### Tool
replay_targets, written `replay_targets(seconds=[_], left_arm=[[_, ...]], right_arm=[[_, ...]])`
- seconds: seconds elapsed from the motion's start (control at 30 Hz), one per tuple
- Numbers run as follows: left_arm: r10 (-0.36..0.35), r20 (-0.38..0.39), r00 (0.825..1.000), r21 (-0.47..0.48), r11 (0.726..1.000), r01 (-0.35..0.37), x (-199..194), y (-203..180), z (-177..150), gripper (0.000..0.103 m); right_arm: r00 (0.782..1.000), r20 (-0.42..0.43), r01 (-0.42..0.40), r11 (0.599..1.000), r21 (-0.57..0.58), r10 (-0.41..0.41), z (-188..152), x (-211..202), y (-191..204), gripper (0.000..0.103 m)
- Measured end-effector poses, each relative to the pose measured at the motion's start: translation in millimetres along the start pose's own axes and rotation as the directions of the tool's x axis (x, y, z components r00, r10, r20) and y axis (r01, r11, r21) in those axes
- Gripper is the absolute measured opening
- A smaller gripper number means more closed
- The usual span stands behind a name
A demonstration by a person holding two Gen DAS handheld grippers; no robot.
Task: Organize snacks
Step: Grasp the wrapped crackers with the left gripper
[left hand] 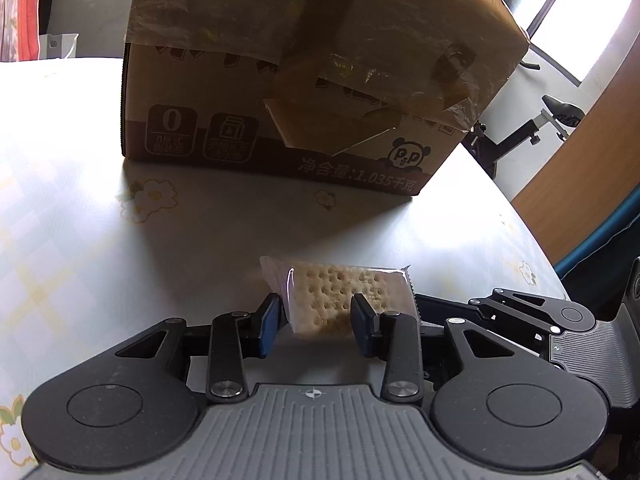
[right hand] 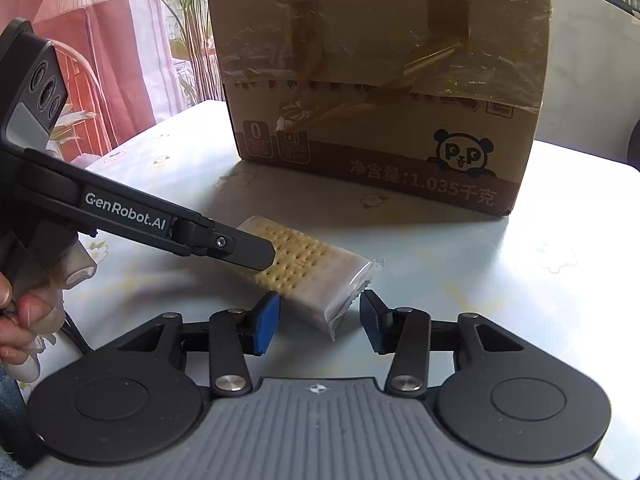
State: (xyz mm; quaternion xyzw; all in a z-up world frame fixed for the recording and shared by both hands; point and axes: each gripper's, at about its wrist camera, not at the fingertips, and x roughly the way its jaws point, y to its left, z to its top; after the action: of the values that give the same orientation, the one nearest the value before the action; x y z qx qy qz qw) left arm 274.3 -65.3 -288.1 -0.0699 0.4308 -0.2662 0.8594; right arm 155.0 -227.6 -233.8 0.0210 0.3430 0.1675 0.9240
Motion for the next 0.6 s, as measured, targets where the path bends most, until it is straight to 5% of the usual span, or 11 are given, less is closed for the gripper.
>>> replay_targets(seconds=[0.37, 0.6], left_arm=[[0.003, -0.001, 1.0, -0.006, 1.0, -0.003, -7.4, -5.3, -5.4, 0.04], [-0.03, 0.097, 0.995, 0.054, 0.998, 0.024, -33.0, -22.1, 25.8, 0.04]], right_arm=[[1.0, -0.002, -0.028, 1.0, 0.007, 0.028, -0.5, -4.4, 2.0, 0.043], [0.996, 0.085, -0.02, 0.999, -0.027, 0.022, 19.4, -25.7, -1.4, 0.043]])
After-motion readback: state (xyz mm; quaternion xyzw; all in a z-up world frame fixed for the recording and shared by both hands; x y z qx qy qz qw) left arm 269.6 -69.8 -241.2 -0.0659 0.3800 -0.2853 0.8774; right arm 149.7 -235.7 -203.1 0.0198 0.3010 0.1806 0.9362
